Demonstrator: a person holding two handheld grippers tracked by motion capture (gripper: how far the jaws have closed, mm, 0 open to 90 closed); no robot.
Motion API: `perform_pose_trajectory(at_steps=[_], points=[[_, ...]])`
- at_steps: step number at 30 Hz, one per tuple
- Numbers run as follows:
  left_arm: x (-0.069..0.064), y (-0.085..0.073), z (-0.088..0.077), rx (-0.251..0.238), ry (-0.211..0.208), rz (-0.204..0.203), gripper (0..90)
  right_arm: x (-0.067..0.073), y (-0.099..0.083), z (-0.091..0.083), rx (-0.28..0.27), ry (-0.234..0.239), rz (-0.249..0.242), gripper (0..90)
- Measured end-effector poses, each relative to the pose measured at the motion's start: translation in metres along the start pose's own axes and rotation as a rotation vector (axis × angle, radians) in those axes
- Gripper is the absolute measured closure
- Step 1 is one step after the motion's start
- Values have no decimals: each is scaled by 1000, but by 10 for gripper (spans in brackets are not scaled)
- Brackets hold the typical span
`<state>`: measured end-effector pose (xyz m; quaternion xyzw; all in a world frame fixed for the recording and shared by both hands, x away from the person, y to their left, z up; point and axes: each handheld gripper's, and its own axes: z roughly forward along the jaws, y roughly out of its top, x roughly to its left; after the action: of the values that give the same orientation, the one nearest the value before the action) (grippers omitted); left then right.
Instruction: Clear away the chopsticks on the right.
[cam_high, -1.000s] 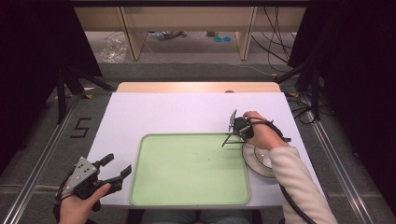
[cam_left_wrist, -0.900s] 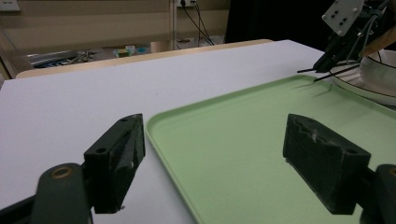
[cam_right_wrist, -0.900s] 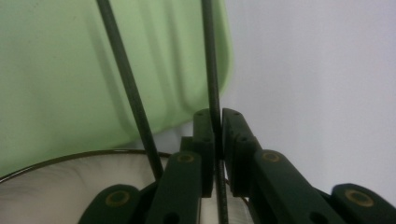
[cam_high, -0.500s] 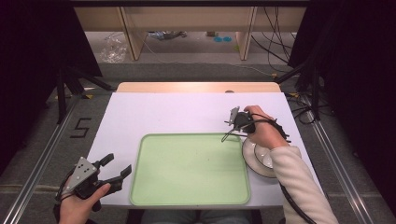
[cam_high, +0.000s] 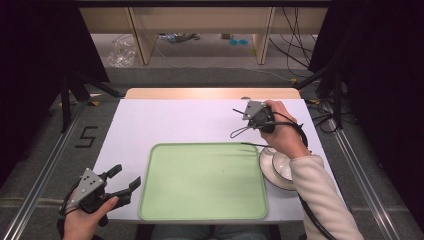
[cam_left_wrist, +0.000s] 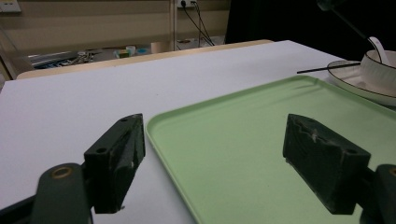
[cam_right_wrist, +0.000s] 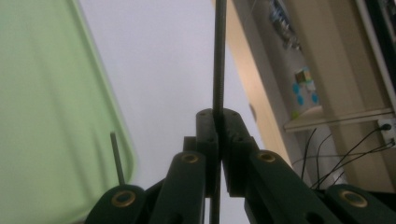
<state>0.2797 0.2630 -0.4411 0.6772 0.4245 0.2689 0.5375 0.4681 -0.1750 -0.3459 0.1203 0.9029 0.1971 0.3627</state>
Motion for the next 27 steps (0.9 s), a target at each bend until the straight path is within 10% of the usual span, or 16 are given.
perform_pose_trajectory(at_steps=[13,27], points=[[0,0,0,0,0,0,211,-12,12,-24,-193,-70,210,879],[0,0,0,-1,-1,1,211,-18,16,-43,-323,-10,616,880]])
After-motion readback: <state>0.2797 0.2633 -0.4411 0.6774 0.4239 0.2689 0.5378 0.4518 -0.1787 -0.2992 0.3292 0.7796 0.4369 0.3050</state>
